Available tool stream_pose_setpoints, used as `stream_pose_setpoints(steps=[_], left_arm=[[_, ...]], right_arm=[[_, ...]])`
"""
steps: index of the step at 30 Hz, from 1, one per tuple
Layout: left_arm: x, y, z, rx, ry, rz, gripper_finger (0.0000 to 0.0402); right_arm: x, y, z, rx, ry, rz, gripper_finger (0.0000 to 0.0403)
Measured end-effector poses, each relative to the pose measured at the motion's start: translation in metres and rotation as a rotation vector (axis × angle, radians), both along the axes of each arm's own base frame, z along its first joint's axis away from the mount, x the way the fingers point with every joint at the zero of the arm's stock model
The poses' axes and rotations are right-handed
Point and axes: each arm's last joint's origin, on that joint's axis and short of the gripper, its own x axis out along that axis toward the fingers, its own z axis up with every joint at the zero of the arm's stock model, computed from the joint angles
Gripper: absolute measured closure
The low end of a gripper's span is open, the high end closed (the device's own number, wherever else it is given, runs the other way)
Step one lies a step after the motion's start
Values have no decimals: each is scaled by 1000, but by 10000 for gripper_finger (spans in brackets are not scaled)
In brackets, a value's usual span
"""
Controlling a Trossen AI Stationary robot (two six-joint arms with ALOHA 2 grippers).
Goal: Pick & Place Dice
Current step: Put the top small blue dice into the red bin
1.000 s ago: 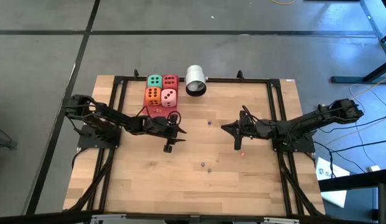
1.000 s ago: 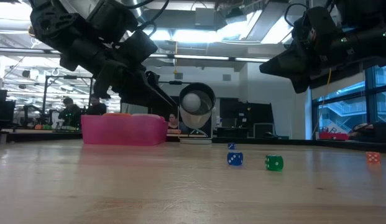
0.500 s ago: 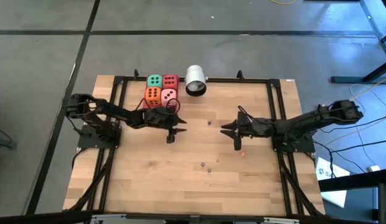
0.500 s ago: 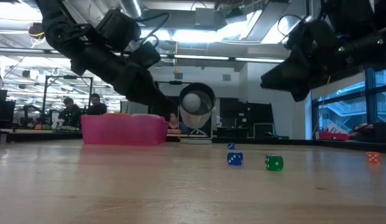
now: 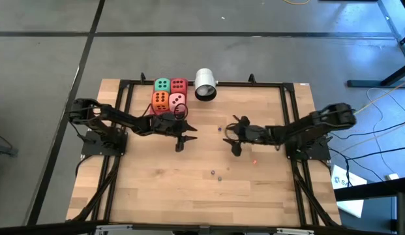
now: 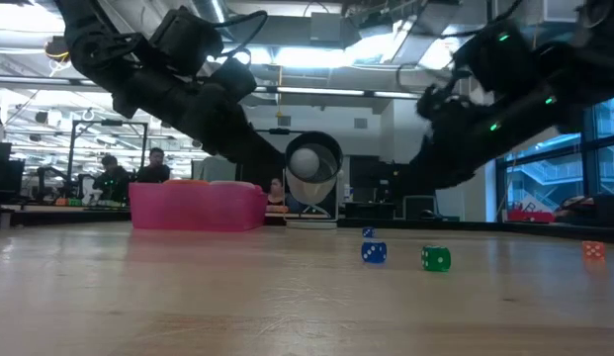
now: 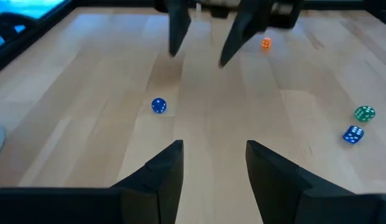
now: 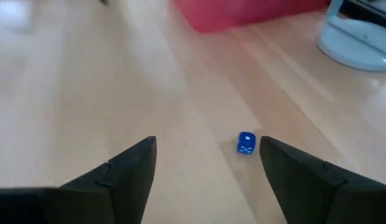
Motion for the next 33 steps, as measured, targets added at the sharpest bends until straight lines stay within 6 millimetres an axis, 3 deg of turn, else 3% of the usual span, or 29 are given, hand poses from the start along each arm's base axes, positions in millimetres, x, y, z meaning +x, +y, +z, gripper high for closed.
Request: stream_pose_setpoints(steps=[11,33], left_arm=[[0,1,1,-92,-9,37,245],[-1,0,-1,-124,5,36,251]], right_arm=[[31,-2,-34,-48,107,-62,130],[35,-33,-35,6,105,-118,158]])
